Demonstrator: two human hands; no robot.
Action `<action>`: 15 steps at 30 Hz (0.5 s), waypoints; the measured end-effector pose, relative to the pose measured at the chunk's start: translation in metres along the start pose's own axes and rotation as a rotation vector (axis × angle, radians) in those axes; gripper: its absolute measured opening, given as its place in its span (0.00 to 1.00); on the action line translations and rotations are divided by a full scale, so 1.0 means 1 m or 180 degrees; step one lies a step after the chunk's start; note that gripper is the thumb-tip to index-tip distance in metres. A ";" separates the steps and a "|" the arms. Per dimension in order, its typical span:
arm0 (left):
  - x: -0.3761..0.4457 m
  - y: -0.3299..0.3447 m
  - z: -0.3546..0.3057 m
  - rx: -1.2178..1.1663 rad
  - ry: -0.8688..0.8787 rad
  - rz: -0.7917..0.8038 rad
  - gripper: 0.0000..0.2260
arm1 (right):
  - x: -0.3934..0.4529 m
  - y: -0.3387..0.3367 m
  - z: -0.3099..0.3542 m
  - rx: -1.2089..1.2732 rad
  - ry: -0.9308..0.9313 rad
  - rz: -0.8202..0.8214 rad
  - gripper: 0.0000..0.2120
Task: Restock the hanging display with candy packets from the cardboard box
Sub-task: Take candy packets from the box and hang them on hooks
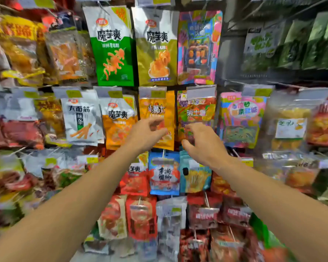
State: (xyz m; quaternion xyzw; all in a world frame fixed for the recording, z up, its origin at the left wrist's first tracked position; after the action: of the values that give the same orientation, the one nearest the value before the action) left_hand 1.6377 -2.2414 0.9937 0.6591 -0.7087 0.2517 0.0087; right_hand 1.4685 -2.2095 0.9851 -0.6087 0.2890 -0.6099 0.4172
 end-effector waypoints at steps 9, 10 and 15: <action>-0.204 -0.005 0.146 0.0726 -0.1052 0.0458 0.31 | -0.179 0.123 0.080 0.0094 -0.0267 0.1093 0.22; -0.225 -0.010 0.159 0.0741 -0.1152 0.0486 0.33 | -0.198 0.133 0.092 0.0136 -0.0294 0.1182 0.21; -0.309 -0.039 0.223 0.0817 -0.1519 0.0528 0.24 | -0.270 0.188 0.152 0.0232 -0.0418 0.1780 0.18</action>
State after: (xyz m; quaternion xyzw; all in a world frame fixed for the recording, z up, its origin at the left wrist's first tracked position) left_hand 1.7863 -2.0362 0.7066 0.6351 -0.7046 0.1770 -0.2625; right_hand 1.6230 -2.0452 0.7020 -0.5282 0.3959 -0.4404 0.6086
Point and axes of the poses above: each hand's wrist, its own x-axis towards the middle knuckle, its own y-axis out of the palm, z = x × y, the point moved 10 cm from there along x, towards the middle knuckle, and after that the axes turned 15 degrees about -x, right-handed, at the moved point
